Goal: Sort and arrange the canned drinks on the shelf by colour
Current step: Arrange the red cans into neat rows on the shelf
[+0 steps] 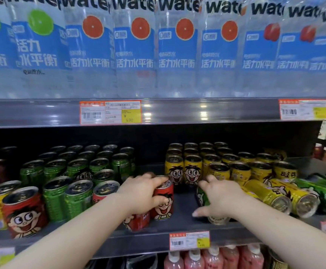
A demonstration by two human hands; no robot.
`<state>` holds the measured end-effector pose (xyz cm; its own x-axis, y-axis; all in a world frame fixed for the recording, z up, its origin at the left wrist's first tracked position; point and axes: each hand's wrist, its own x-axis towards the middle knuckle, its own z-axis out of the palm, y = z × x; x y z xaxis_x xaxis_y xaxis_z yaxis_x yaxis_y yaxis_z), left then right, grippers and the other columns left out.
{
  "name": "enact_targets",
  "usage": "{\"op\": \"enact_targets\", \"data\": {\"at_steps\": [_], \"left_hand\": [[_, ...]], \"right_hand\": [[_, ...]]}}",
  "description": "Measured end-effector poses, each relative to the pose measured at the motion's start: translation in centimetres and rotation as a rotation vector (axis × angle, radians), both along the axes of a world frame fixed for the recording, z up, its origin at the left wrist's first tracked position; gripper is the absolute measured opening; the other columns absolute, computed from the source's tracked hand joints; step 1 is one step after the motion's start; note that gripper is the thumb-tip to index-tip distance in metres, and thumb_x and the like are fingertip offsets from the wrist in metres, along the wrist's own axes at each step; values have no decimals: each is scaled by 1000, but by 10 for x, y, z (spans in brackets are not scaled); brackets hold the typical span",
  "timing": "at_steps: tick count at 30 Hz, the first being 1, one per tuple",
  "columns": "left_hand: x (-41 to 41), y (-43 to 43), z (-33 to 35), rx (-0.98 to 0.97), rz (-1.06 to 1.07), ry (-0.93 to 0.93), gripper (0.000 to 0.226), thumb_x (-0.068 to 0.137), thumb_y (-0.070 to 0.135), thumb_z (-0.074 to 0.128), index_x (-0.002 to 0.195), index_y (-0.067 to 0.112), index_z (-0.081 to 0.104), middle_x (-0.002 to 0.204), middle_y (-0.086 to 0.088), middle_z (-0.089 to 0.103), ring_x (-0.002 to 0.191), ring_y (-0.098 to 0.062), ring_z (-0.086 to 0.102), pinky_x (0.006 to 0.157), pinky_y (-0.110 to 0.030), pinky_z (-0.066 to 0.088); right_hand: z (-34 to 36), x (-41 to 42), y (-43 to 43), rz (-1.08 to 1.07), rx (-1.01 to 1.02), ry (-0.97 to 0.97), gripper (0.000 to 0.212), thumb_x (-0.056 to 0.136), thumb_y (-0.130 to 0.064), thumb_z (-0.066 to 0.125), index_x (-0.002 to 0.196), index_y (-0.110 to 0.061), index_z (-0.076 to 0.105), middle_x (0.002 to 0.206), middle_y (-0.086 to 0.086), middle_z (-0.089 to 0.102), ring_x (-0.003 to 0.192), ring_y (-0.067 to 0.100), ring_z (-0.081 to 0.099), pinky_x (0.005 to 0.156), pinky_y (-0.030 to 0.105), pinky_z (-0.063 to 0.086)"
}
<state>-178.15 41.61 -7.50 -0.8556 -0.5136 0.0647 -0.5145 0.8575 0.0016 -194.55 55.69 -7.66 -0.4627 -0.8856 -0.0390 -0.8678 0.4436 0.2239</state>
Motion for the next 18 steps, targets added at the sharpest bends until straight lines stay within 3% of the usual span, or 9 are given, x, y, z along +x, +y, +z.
{"op": "enact_targets", "data": {"at_steps": [4, 6, 8, 10, 14, 18], "left_hand": [[2, 1, 1, 23, -7, 62, 65, 84, 61, 47, 142, 42, 24, 136, 0, 42, 124, -23, 44, 102, -38, 36], [2, 3, 1, 23, -8, 68, 64, 84, 61, 47, 141, 42, 24, 136, 0, 43, 123, -22, 45, 102, -38, 37], [3, 3, 2, 16, -8, 63, 64, 84, 61, 47, 141, 41, 24, 136, 0, 42, 123, -23, 45, 101, -38, 38], [3, 3, 3, 8, -8, 58, 65, 85, 61, 46, 142, 41, 23, 137, 0, 42, 123, -23, 45, 101, -38, 38], [4, 2, 2, 9, -9, 55, 66, 84, 62, 46, 142, 41, 22, 137, -1, 42, 123, -23, 45, 101, -39, 38], [3, 3, 1, -2, -7, 55, 66, 84, 62, 45, 142, 40, 22, 137, 0, 42, 123, -22, 45, 100, -39, 38]], "right_hand": [[-1, 3, 2, 134, 26, -45, 87, 74, -50, 67, 144, -26, 23, 152, 4, 21, 126, 34, 41, 93, 39, 47], [6, 4, 2, 143, -30, -177, 80, 73, -38, 68, 140, -23, 27, 145, 3, 33, 119, 28, 48, 87, 34, 50], [16, 5, 0, 101, -123, -418, 67, 74, -34, 66, 131, -22, 34, 126, 1, 47, 103, 19, 53, 73, 27, 50], [24, 5, -5, 71, -170, -571, 54, 76, -38, 64, 123, -24, 41, 112, -3, 47, 93, 14, 50, 62, 22, 44], [27, 2, -21, 7, -332, -561, 44, 77, -49, 60, 112, -23, 58, 112, -1, 55, 98, 15, 53, 76, 28, 49], [23, 7, -35, -51, -409, -425, 67, 81, -71, 42, 117, -17, 59, 117, 7, 61, 107, 23, 56, 84, 31, 46]]}}
